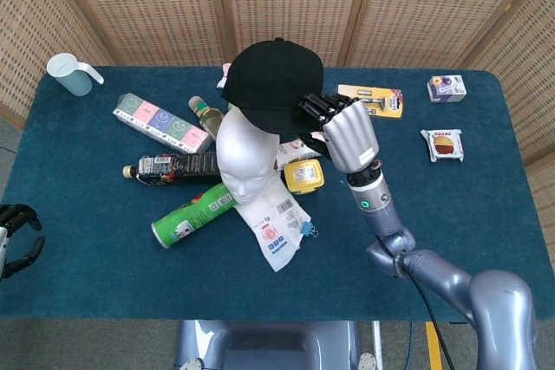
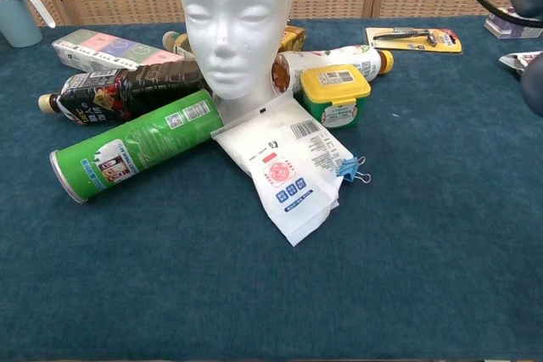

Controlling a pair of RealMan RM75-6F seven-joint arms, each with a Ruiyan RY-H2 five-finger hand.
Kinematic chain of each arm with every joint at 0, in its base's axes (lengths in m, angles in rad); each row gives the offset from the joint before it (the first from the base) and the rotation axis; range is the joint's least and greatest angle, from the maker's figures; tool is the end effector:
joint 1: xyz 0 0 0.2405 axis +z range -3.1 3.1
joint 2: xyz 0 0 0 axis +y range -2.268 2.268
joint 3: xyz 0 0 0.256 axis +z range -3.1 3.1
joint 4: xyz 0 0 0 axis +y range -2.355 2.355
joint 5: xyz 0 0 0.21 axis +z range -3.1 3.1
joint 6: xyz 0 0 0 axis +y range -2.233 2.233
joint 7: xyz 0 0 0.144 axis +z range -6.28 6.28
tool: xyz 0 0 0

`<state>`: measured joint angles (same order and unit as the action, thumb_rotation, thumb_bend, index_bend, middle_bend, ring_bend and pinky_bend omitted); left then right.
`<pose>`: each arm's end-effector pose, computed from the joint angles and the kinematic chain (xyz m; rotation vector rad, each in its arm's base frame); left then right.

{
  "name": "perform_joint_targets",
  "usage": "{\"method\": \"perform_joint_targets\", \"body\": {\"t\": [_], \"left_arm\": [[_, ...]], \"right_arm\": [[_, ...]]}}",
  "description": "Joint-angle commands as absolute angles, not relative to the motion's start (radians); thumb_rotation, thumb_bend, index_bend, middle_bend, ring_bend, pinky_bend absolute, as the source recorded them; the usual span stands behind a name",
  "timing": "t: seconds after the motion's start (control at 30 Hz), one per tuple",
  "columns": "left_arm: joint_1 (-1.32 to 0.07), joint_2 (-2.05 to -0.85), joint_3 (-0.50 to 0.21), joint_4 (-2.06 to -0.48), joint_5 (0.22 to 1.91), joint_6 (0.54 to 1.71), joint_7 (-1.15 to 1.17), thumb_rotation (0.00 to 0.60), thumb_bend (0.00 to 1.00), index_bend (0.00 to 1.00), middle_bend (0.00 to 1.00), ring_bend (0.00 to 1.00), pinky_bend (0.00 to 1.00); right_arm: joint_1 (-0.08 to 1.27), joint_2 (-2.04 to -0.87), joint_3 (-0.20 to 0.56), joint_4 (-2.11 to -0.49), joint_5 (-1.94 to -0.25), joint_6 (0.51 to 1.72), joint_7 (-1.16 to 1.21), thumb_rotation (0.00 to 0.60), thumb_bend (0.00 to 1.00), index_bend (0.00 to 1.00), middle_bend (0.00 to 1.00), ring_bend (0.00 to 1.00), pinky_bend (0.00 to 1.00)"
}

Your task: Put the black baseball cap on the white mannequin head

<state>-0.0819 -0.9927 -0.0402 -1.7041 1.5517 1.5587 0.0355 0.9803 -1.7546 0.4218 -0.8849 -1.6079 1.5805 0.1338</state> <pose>-0.2913 0.1767 0.1954 -1.4135 -0.7810 -0.9215 -0.0358 -0.4104 0.0804 1.3802 -0.1837 1.8544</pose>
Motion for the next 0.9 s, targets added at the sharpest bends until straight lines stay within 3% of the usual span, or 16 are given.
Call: {"method": "perform_joint_targets", "body": {"t": [0.03,0.47,0.9], "left_arm": [[-0.077,-0.993,-0.038,-1.697,1.548,1.561,0.029,0.600,0.32,0.50,0.40,0.32,0.33],[-0.077,-1.008,-0.040,-1.671,1.547,1.553,0.006,0.600,0.32,0.50,0.40,0.32,0.33],[-0.083,-1.020,-0.041,-1.659,1.550,1.542,-0.003,0.600,0.32,0.50,0.40,0.32,0.33]], "right_arm": [[1.010,-1.769,0.424,-0.855,-1.599,1.555,0.119,0.600,0.43,0.66,0.61,0.75,0.87],[1.030,-1.775,0.352,-0.817,-1.613,1.534,0.072,0.600,0.43,0.67,0.61,0.75,0.87],[0.988,-1.701,0.290,-1.047,-1.644,1.534,-0.103,0.600,0.43,0.67,0.61,0.75,0.87]]}}
